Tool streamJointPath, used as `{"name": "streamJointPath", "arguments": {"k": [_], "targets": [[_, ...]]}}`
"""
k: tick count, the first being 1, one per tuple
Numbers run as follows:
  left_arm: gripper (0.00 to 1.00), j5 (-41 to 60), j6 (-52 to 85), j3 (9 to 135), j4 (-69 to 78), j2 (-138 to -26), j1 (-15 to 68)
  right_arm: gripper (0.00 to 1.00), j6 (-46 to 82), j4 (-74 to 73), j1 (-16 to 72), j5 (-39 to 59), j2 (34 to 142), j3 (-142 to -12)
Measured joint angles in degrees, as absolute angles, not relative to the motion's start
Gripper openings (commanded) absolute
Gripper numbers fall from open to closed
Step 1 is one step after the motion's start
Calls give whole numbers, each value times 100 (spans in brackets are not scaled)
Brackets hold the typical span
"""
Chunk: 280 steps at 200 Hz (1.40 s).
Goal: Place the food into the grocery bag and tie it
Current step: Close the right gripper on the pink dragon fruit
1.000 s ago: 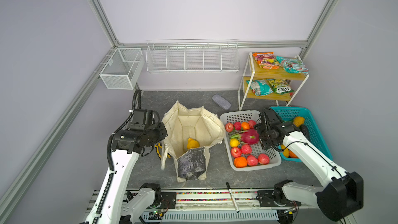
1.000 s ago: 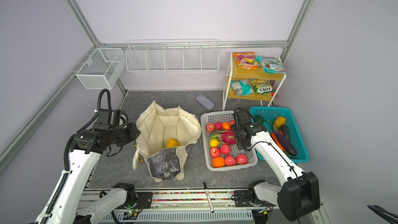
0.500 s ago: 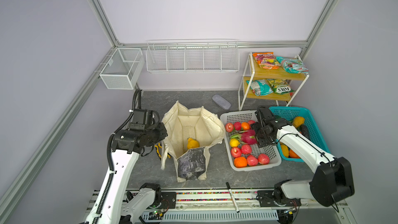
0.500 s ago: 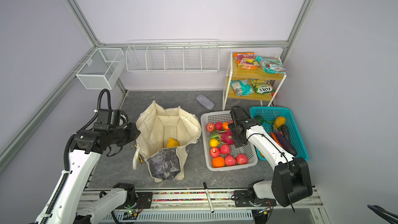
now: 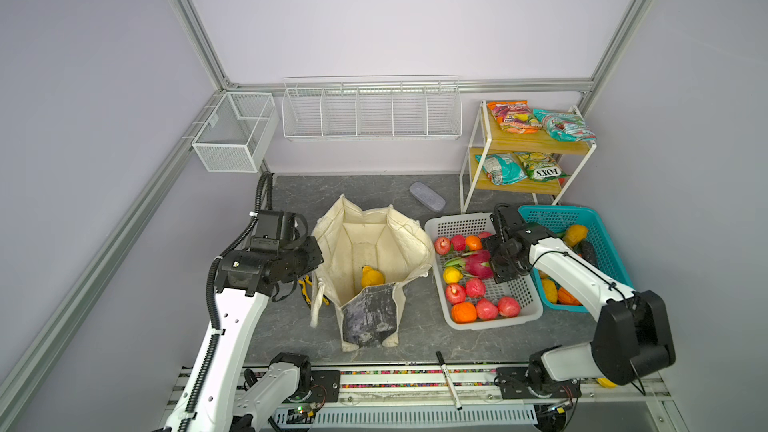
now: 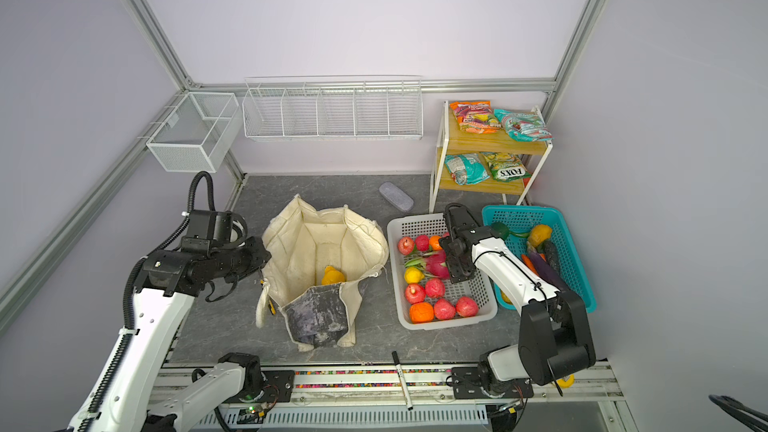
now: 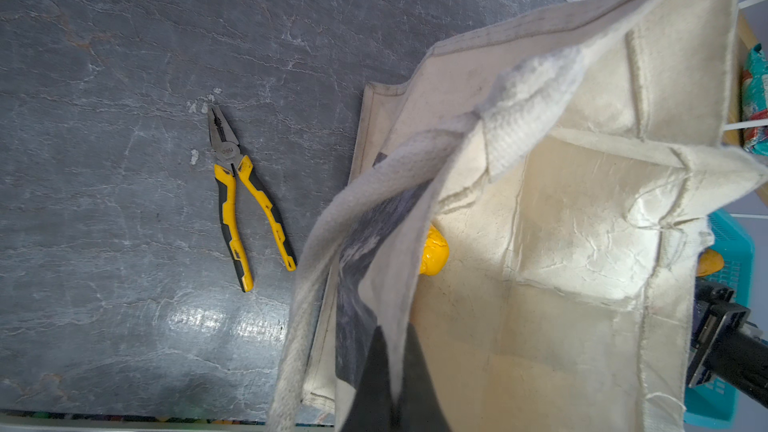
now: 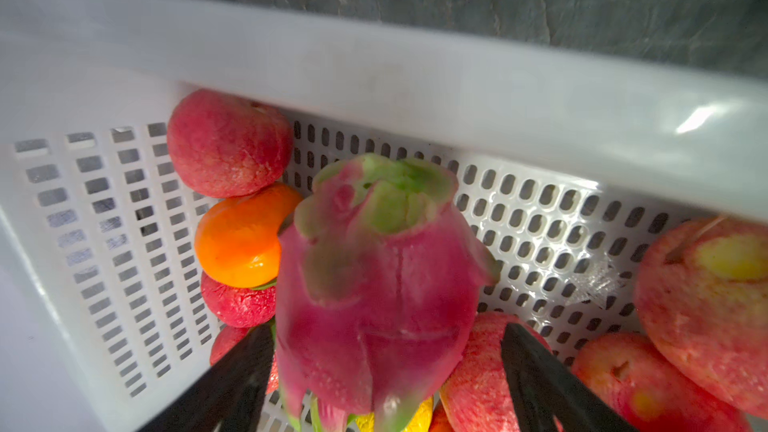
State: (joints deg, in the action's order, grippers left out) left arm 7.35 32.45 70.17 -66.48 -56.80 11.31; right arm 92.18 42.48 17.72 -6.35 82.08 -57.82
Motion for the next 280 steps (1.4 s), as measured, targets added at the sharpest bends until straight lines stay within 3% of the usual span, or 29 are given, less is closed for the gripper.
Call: {"name": "streamJointPath", "arguments": {"k": [213,236,280], "targets": [[0,735,3238,7050,-6672,-5754,1131,89,9174,4362,1732,-499,9080,-6259],[0,733,3238,7050,-6674,-5754,1131,100,9139,4375,1732,-489,9098,-6278],[0,731,3227,7050,-6674,-5754,1131,84,9109,4333,1734,-493,9129,-6248]]}}
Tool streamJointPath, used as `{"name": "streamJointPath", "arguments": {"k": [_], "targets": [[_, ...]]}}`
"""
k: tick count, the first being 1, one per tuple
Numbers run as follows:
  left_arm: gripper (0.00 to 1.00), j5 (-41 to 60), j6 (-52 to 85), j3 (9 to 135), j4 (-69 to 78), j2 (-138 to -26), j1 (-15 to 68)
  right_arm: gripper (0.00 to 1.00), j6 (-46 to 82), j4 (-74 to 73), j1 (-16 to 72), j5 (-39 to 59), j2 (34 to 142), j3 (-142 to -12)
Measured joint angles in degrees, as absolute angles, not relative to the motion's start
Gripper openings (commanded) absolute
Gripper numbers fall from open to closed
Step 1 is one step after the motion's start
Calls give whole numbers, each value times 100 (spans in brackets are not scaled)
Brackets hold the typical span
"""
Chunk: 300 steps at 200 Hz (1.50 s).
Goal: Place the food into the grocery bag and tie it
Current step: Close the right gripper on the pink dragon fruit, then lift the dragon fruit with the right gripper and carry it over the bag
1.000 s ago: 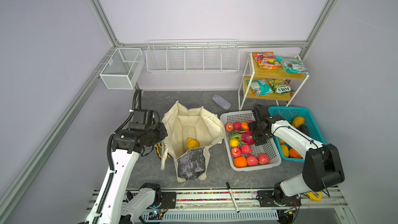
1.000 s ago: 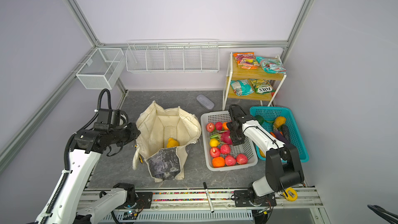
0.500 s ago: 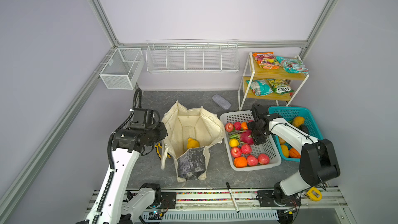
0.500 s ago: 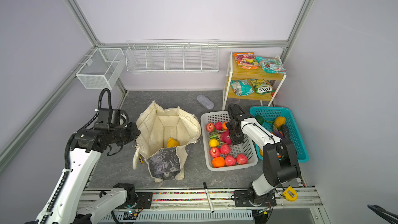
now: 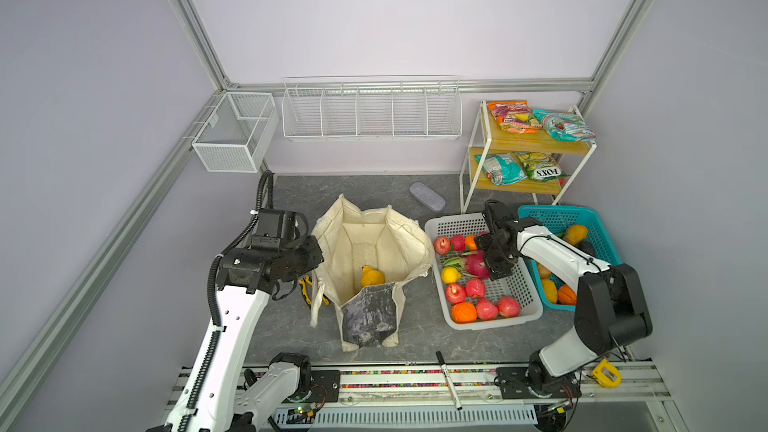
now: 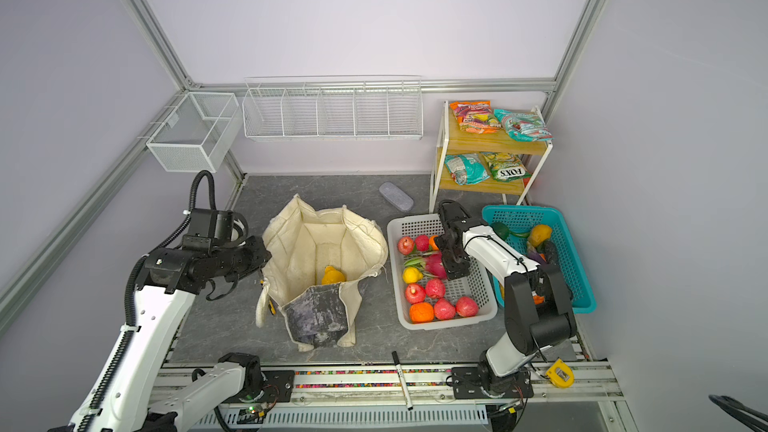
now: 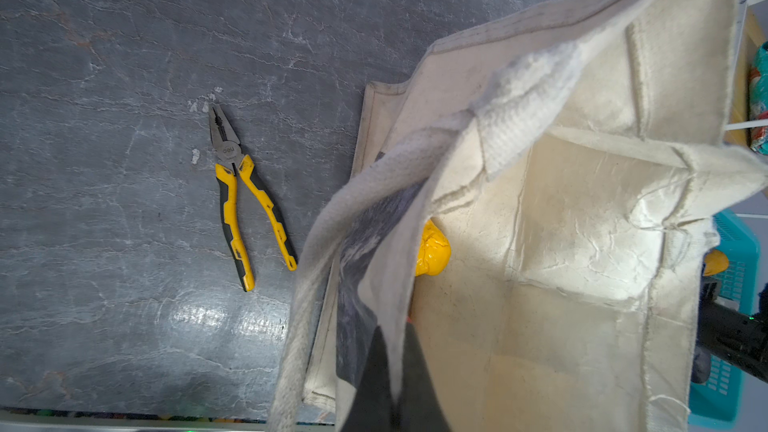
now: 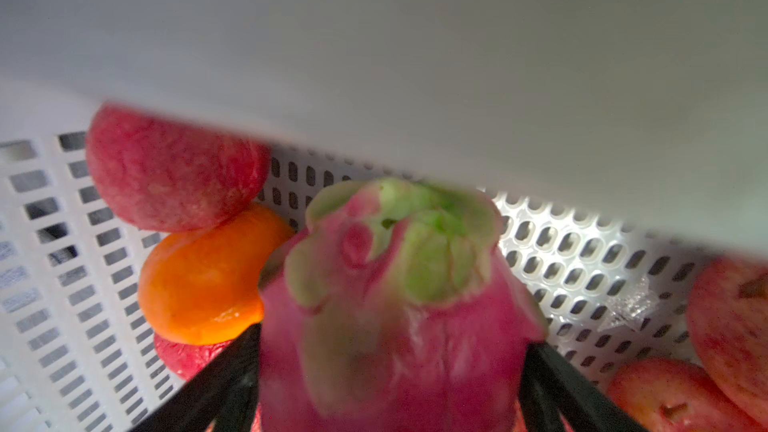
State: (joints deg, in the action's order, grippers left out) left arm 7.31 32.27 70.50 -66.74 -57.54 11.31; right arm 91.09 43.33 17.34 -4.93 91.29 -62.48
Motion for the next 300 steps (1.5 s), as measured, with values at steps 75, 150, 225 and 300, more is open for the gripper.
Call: {"name": "streamJointPath", "arguments": {"k": [75,150,225,300], "targets": [[0,733,3227,7050,-6670,-5754,1131,71,9107,4307,1734,-508,8702,-6176],[0,733,3227,7050,-6670,-5765,1131,71,8829,4917,1789,-725,7981,-7087],[0,735,3227,7050,-6667,-5771,1131,70,7225,5203,2287,-937,7618,-9327],[0,735,3227,7052,-6665,-5784,1131,70,5325,5271,4108,-1118,8353,-11131]]}}
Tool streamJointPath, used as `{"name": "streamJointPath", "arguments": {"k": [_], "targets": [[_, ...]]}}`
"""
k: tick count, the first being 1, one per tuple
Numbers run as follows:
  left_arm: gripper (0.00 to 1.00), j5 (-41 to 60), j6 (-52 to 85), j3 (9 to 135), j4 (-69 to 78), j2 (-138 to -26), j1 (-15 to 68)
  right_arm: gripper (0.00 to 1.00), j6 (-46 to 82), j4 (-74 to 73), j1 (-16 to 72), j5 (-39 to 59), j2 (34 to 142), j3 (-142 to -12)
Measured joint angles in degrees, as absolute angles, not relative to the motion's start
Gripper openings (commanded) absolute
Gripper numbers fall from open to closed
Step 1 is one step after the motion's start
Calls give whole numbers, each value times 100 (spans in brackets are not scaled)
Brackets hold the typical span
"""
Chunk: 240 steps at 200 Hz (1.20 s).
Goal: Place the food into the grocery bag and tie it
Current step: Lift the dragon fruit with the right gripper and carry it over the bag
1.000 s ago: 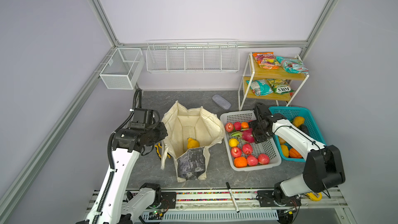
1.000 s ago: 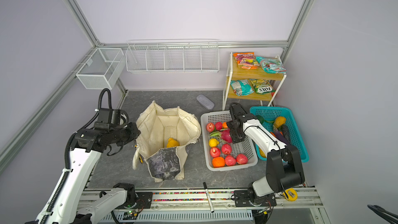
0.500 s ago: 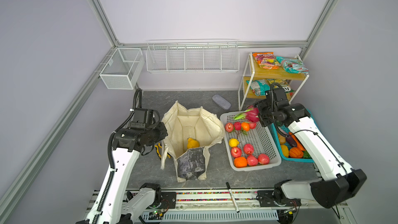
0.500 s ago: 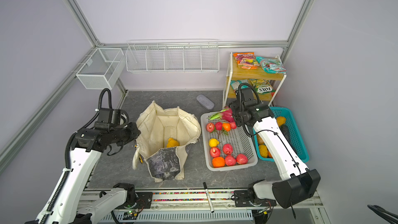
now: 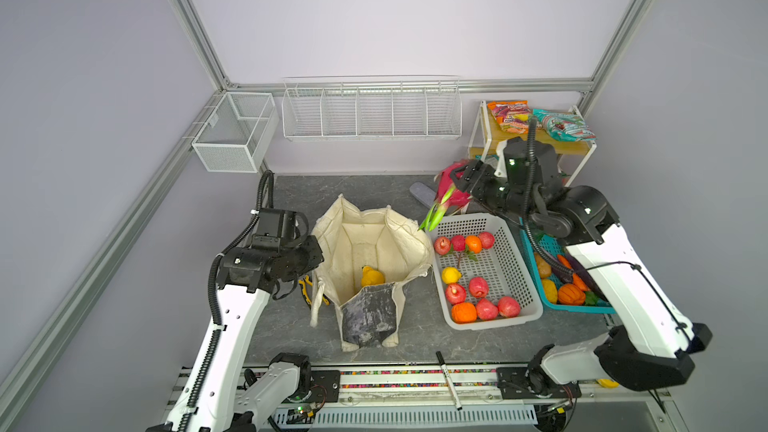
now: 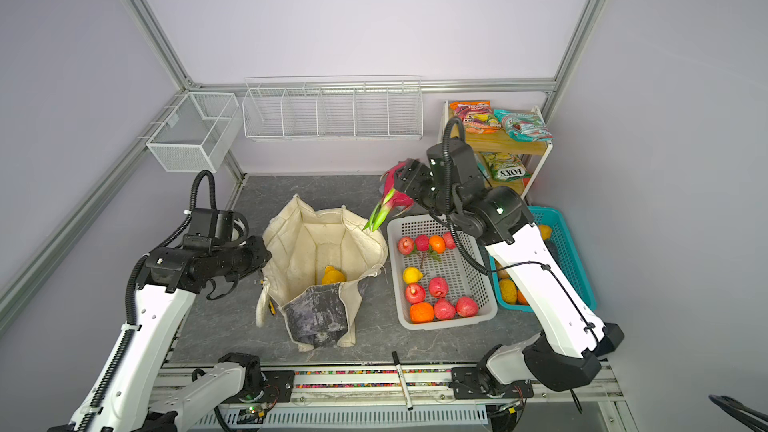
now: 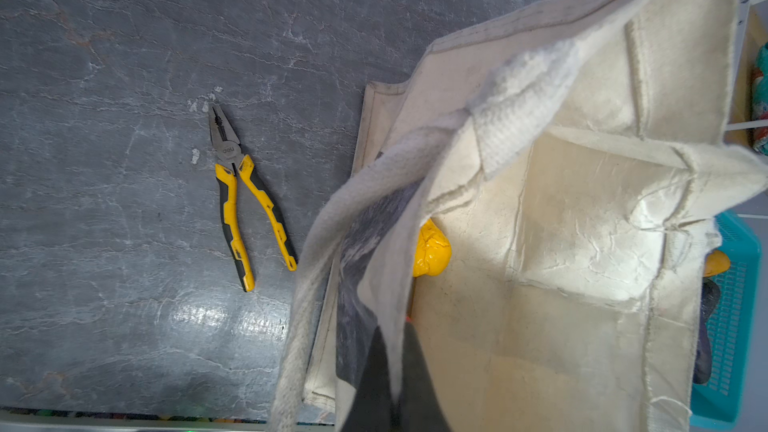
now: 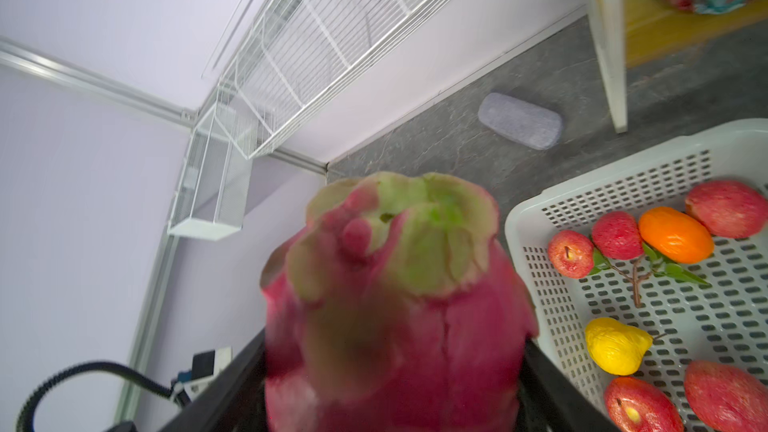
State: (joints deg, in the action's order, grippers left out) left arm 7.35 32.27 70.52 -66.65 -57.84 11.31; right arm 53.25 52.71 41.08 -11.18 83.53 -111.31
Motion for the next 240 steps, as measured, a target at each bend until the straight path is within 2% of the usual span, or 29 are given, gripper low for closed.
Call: {"name": "streamJointPath", "arguments": {"k": [36,80,155,240], "targets": [[0,733,3227,7057,-6667,-5793,1131,71,4471,5256,4976,-1177,9258,-11795],[0,733,3227,7061,-6667,-5793,1131,72,3636,5269,5594,-1194,10191,-12591],[0,733,3227,7091,-6678,-5793,1131,73,3024,5247,5861,-1044,11126,-13124],[0,738,3227,7220,-6744,-5800,1131,74,2495,5258,6112,-1068,11478,-13133]]}}
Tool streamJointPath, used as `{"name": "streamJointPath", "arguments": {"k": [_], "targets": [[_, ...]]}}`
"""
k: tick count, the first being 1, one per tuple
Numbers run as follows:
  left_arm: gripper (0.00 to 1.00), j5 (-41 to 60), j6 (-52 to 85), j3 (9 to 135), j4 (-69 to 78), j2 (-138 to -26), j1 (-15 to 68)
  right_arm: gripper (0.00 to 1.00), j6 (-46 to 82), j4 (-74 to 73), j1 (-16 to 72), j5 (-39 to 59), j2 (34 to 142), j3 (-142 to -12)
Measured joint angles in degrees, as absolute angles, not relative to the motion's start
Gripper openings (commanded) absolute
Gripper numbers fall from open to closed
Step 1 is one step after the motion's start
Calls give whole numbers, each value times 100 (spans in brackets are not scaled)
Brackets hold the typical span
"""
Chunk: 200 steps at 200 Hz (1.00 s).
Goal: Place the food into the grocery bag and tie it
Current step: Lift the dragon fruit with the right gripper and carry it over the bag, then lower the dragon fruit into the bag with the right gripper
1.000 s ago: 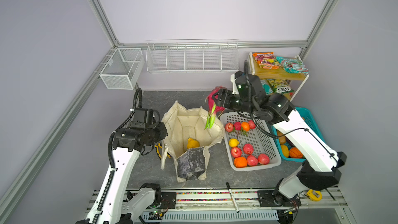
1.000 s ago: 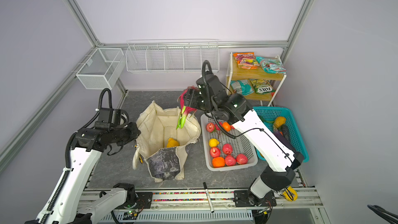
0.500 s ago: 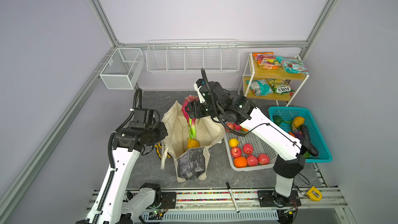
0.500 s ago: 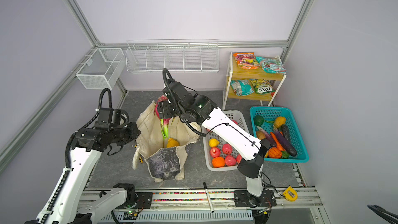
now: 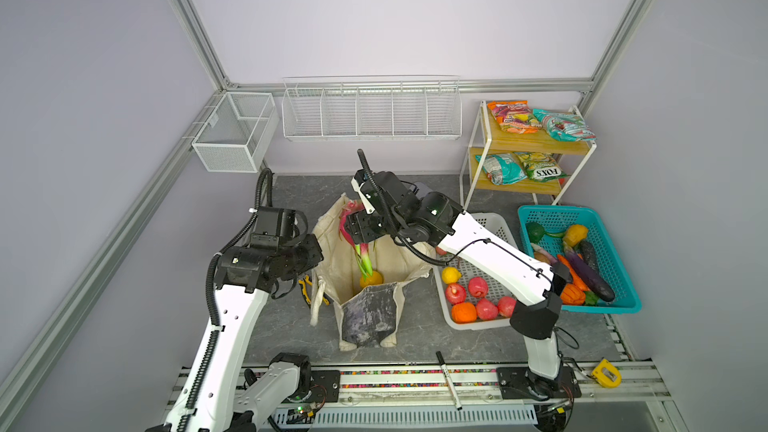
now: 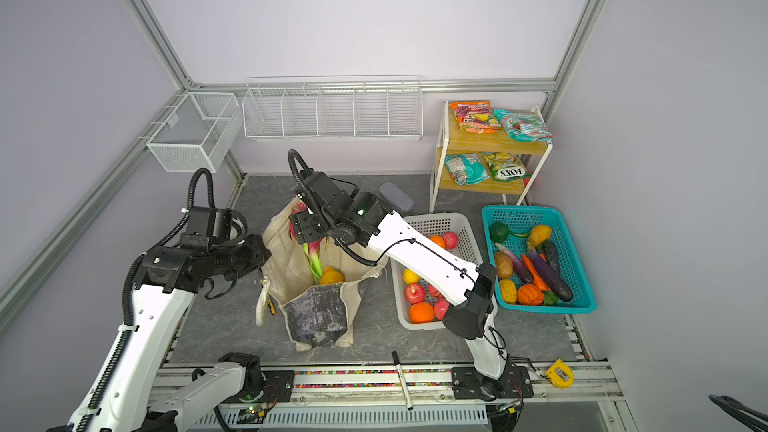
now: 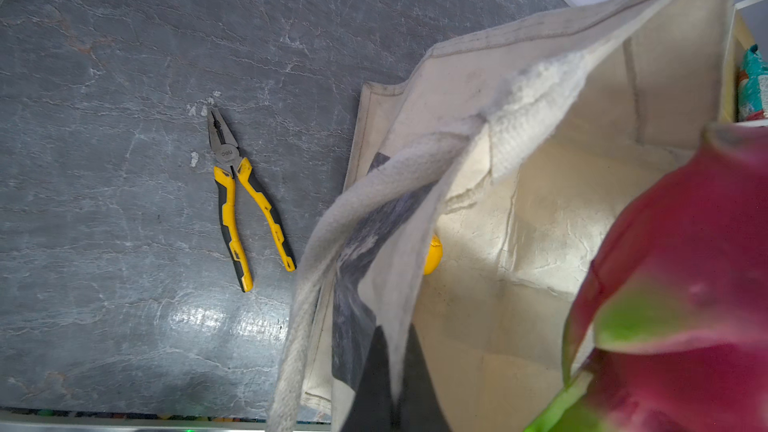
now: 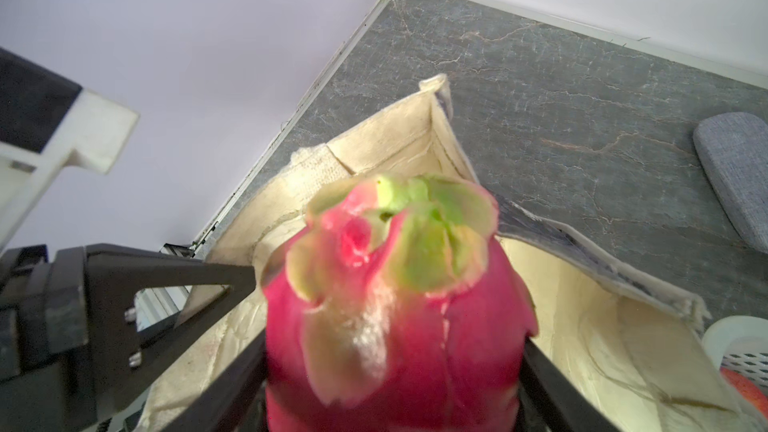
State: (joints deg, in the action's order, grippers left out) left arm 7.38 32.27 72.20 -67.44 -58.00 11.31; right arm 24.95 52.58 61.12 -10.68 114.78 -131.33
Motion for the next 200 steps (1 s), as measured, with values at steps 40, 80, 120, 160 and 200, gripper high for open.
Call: {"name": "streamJointPath", "arguments": {"k": [40,80,120,160,200], "targets": [[0,738,3227,7247,-6759,-5802,1131,74,2338,5262,6285,-1068,11483,-13102],[0,735,3227,7249,-6761,-5802,1131,75,2309,5249,6368,-1028,11483,-12713],[0,735,3227,7249,-6759,-5802,1131,75,2316,5242,6368,-1020,11483,-12092],[0,735,3227,7249,-6759,-5802,1131,75,2364,5103,6357,-950,11483,-11874],[0,735,3227,7249,-6757,-5802,1131,75,2399,4945,6357,-886,11513,-11856]]}}
